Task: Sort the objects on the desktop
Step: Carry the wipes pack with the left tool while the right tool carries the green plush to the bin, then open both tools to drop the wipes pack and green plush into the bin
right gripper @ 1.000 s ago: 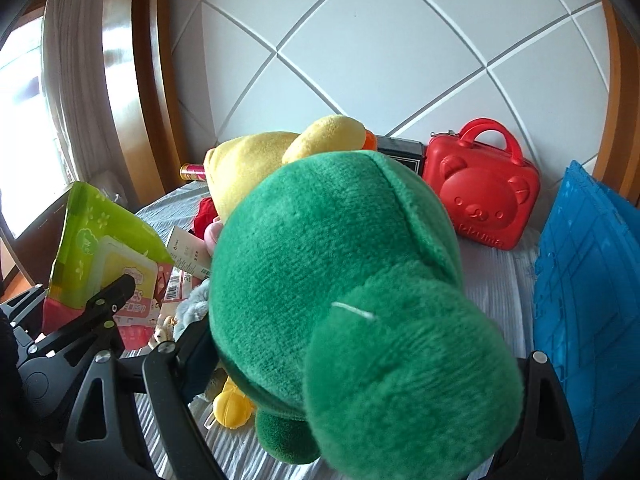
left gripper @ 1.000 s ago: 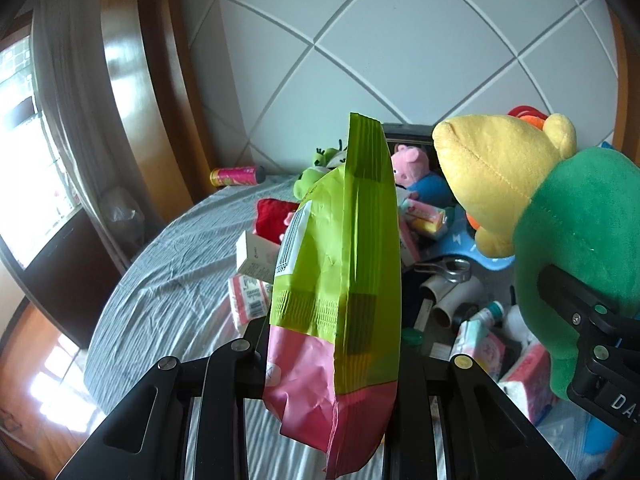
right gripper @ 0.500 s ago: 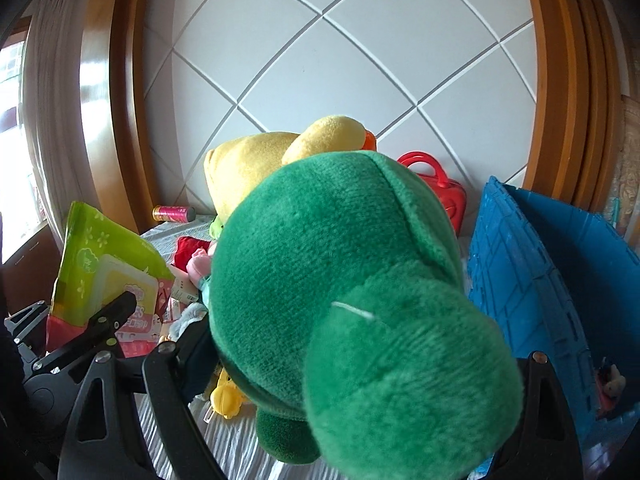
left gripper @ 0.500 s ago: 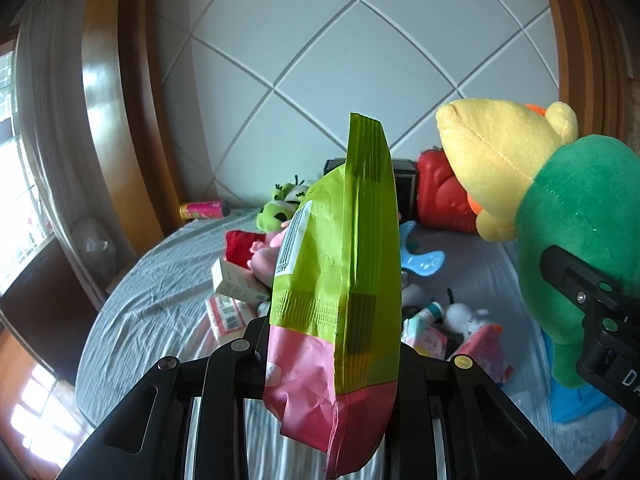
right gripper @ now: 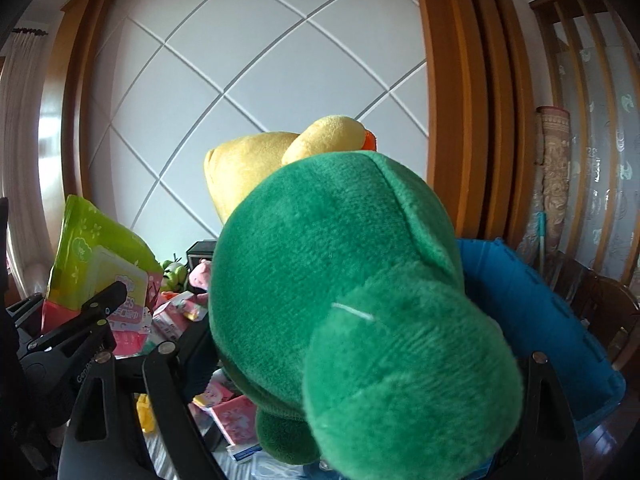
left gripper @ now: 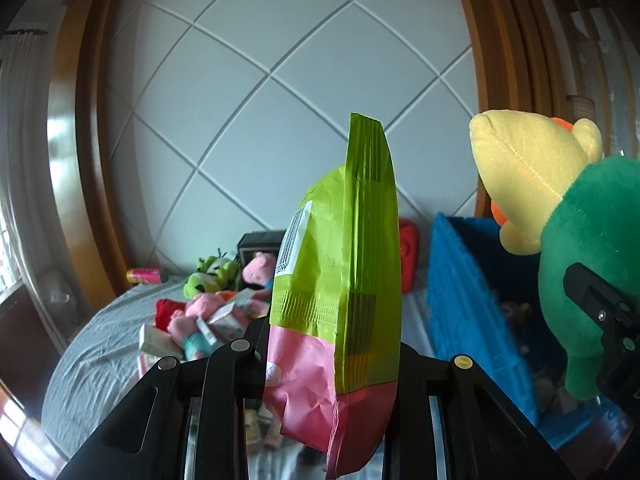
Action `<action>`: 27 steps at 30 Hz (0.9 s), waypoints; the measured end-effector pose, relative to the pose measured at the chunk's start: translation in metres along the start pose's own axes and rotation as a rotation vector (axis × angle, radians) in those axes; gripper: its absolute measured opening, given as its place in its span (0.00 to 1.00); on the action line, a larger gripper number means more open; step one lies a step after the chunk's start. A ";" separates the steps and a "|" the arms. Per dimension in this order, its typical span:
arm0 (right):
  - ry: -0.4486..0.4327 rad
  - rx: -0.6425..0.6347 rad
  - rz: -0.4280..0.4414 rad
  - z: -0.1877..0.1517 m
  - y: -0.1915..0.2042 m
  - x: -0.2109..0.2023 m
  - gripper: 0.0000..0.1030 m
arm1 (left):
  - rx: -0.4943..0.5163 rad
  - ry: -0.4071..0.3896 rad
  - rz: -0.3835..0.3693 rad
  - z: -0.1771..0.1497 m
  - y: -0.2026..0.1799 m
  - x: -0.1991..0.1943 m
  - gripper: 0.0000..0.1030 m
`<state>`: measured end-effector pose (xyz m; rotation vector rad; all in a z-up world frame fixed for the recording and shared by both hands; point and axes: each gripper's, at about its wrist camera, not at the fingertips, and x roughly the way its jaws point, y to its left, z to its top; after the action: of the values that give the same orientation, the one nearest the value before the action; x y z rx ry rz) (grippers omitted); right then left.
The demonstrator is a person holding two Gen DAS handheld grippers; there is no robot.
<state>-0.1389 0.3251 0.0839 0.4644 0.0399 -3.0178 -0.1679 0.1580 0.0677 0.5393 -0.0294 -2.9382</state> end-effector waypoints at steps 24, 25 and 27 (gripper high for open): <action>0.134 0.121 -0.212 -0.029 -0.270 0.021 0.85 | 0.169 0.110 -0.247 -0.008 -0.275 -0.005 0.26; 0.148 0.122 -0.212 -0.029 -0.275 0.027 0.85 | 0.173 0.123 -0.251 -0.010 -0.279 -0.001 0.26; 0.178 0.121 -0.214 -0.034 -0.280 0.036 0.85 | 0.180 0.151 -0.259 -0.015 -0.285 0.006 0.26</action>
<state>-0.1886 0.6025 0.0440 0.7880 -0.0876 -3.1889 -0.2102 0.4386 0.0378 0.8498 -0.2242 -3.1527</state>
